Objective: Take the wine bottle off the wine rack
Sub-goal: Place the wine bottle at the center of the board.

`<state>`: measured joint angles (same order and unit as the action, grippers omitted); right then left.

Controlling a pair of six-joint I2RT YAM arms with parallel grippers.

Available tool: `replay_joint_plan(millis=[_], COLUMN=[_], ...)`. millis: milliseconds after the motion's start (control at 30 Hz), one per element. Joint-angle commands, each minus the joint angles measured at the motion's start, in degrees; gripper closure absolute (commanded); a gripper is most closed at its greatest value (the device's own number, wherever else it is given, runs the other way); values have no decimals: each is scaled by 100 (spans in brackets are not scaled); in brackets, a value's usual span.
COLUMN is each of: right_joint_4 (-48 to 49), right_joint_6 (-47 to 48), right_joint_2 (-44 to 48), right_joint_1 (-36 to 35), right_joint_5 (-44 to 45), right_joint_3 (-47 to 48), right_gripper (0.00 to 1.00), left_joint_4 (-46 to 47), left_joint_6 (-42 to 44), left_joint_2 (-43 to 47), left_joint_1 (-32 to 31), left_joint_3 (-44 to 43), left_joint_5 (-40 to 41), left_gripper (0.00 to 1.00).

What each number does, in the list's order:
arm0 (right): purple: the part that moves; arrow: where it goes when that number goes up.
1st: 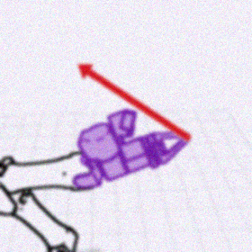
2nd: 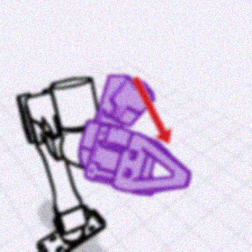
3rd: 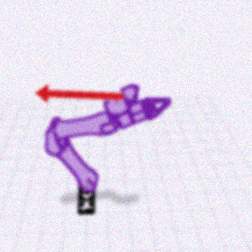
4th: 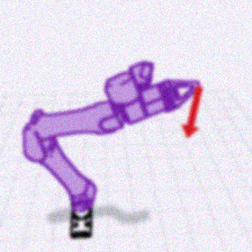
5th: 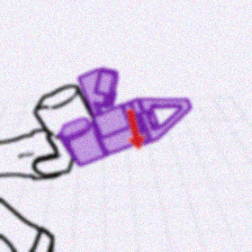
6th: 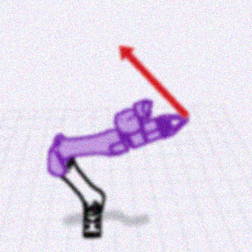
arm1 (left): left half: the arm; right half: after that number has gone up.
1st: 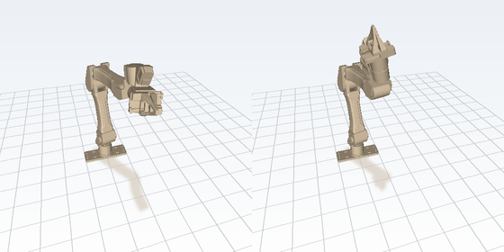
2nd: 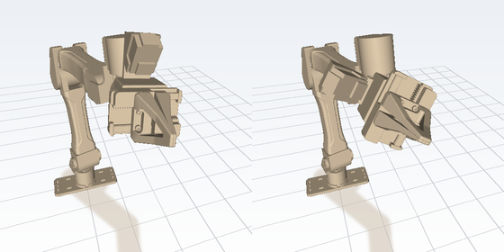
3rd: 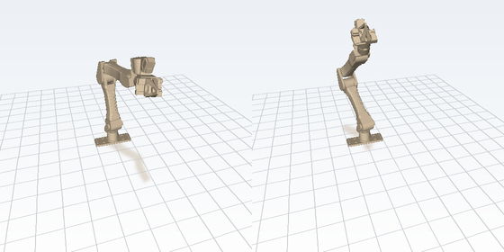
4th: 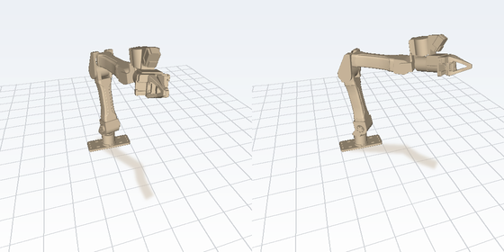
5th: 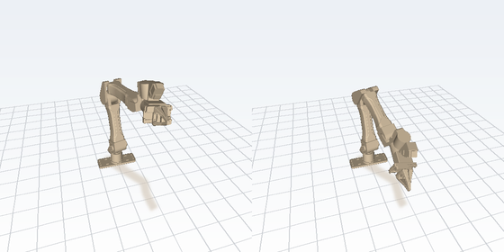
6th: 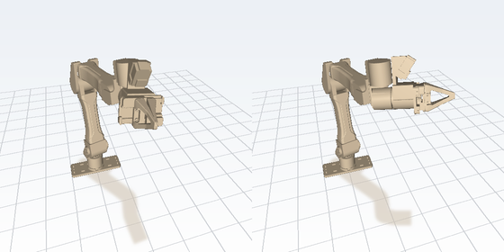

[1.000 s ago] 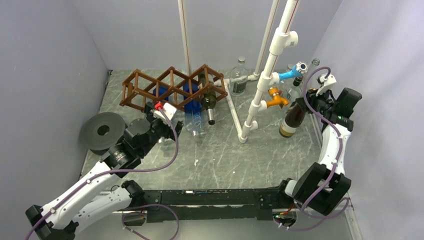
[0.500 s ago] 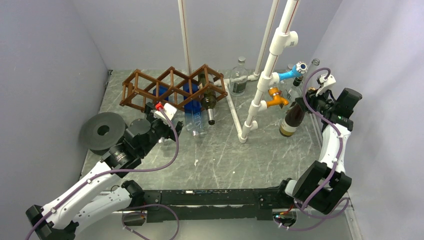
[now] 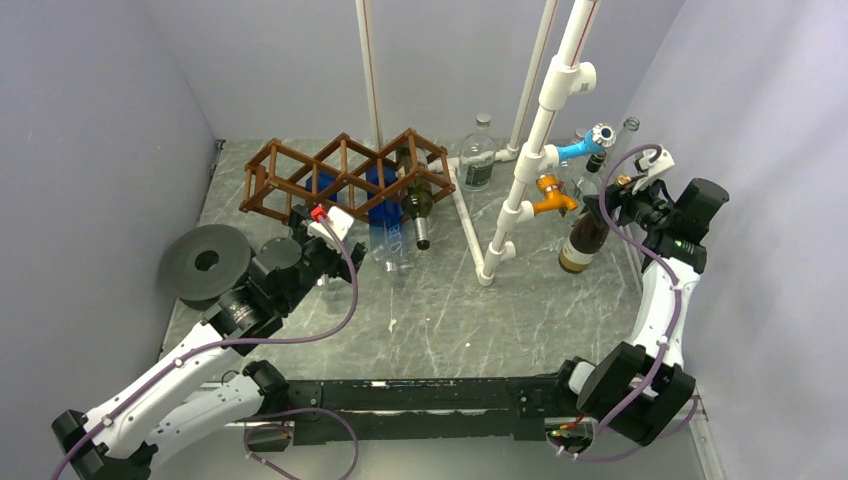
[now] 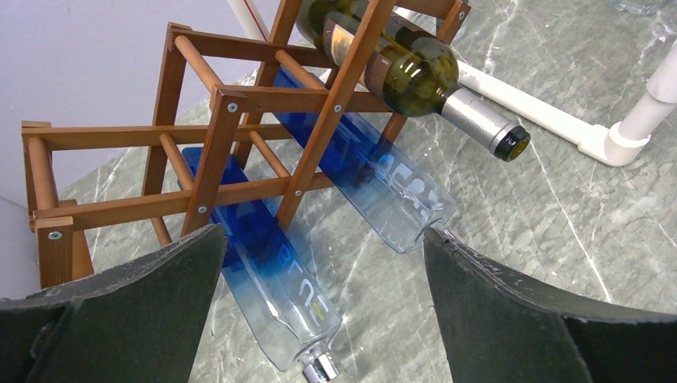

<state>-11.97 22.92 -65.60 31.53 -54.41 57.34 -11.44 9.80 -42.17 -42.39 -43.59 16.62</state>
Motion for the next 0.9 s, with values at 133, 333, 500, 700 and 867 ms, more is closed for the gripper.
replay_joint_plan(millis=[133,333,500,700,867], right_joint_4=[-9,-494,-950,-1682,-2508], right_joint_6=[-391,-432,-481,-348,55], right_joint_2=[792,1219,1469,1789,1940], right_joint_1=[16,28,85,99,99], right_joint_5=[505,1020,1133,834,317], right_joint_3=[-64,2,125,198,262], right_gripper=[8,3,2,2,2], left_joint_4=[231,221,225,219,221], left_joint_6=[40,37,32,22,4], left_joint_2=[95,129,172,181,170], left_joint_1=[29,32,35,33,31], left_joint_3=[-26,-26,-22,-26,-18], left_joint_5=[75,75,89,39,-28], left_gripper=[0,0,1,0,0])
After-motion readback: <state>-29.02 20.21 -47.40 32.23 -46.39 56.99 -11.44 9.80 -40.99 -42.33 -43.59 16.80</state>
